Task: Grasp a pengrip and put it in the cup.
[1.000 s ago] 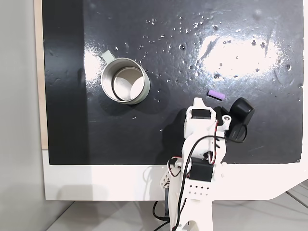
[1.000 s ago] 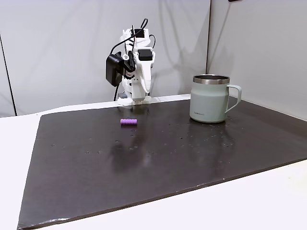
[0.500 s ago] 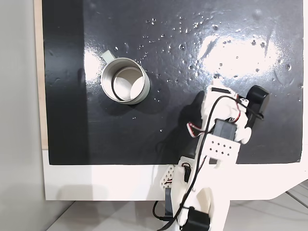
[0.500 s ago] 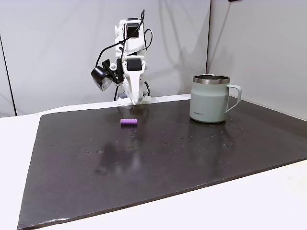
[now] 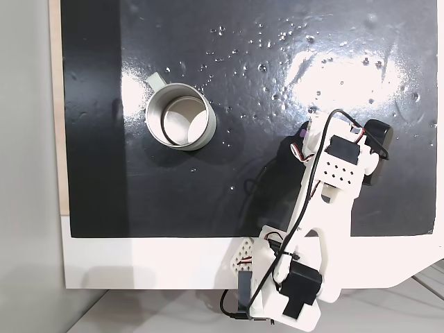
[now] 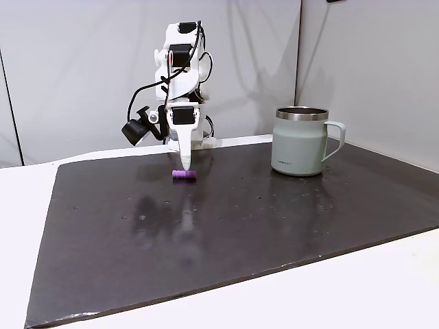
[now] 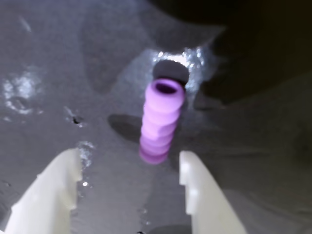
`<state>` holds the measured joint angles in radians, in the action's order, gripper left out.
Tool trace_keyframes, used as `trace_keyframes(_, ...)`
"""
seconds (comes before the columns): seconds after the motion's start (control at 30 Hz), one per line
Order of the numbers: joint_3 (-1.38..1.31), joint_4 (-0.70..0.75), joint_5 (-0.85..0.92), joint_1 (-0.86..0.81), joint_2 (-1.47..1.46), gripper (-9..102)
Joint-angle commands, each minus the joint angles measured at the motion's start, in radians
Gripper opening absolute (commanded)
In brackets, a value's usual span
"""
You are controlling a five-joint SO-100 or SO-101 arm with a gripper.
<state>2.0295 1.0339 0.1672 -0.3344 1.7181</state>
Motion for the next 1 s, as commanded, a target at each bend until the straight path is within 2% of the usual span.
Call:
trace_keyframes(0.0,-0.071,0.012,0.021,-0.025,-0.023,25)
trace_keyframes(0.33,-0.172,0.049,0.032,-0.052,-0.209,24)
trace_keyframes(0.43,-0.193,0.058,0.034,-0.054,-0.242,20)
trace_keyframes(0.67,-0.195,0.060,0.026,-0.046,-0.265,1)
trace_keyframes(0.97,-0.195,0.114,-0.026,0.011,-0.158,0)
